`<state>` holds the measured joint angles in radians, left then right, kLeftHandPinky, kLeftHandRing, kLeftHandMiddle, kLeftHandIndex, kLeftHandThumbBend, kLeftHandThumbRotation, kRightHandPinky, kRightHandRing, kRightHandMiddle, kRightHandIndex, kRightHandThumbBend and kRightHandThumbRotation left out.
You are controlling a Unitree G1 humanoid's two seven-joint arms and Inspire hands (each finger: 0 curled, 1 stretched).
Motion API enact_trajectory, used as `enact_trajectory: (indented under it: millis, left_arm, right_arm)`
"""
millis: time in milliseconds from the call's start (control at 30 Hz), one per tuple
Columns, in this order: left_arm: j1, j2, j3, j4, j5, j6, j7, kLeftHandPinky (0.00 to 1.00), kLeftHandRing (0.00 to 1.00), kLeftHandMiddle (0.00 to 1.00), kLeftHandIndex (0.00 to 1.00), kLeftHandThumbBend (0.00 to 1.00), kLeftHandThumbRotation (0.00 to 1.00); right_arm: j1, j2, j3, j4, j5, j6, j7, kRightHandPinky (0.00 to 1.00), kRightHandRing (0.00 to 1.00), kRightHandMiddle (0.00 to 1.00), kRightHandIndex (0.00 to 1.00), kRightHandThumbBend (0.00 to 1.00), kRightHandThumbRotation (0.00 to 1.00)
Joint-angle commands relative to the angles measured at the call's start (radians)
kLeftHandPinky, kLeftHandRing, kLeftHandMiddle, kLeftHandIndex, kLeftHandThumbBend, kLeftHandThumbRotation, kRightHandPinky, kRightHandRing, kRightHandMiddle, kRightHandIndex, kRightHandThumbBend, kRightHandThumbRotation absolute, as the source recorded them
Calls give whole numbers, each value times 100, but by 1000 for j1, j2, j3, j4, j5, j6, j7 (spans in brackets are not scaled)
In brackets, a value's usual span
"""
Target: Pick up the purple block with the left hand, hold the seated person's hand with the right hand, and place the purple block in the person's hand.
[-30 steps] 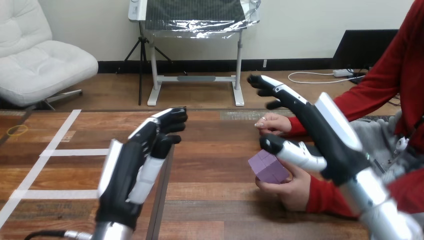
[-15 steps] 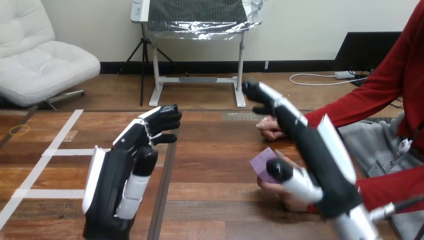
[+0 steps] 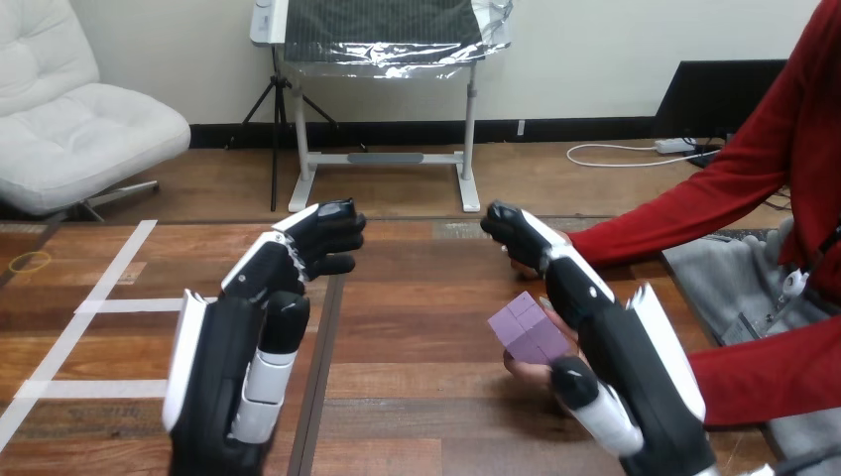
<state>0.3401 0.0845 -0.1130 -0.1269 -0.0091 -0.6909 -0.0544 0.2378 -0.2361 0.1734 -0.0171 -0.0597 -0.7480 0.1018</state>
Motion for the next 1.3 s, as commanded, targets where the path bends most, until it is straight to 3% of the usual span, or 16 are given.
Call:
enact_trajectory:
  millis: [0, 133, 333, 833, 1267]
  left_arm:
    - [21, -68, -40, -38, -38, -15, 9, 74, 77, 77, 77, 67, 100]
    - [20, -61, -57, -27, -41, -22, 11, 77, 79, 80, 80, 66, 100]
    - [26, -58, -72, -23, -28, -31, 21, 80, 82, 82, 83, 65, 100]
    - [20, -50, -100, -20, -56, -30, 20, 82, 86, 84, 85, 62, 100]
    - [19, -30, -108, -36, -75, 3, 8, 83, 87, 85, 86, 63, 100]
  right_arm:
    - [-27, 33, 20, 14, 63, -55, 28, 99, 92, 89, 91, 85, 100]
    - [-13, 39, 39, 28, 116, -60, 64, 100, 92, 89, 91, 85, 100]
    - [3, 37, 46, 36, 151, -54, 107, 100, 92, 90, 91, 86, 100]
    - [17, 34, 32, 34, 198, -22, 178, 99, 95, 93, 93, 83, 100]
    - [7, 44, 16, 43, 210, -20, 202, 99, 96, 93, 93, 81, 100]
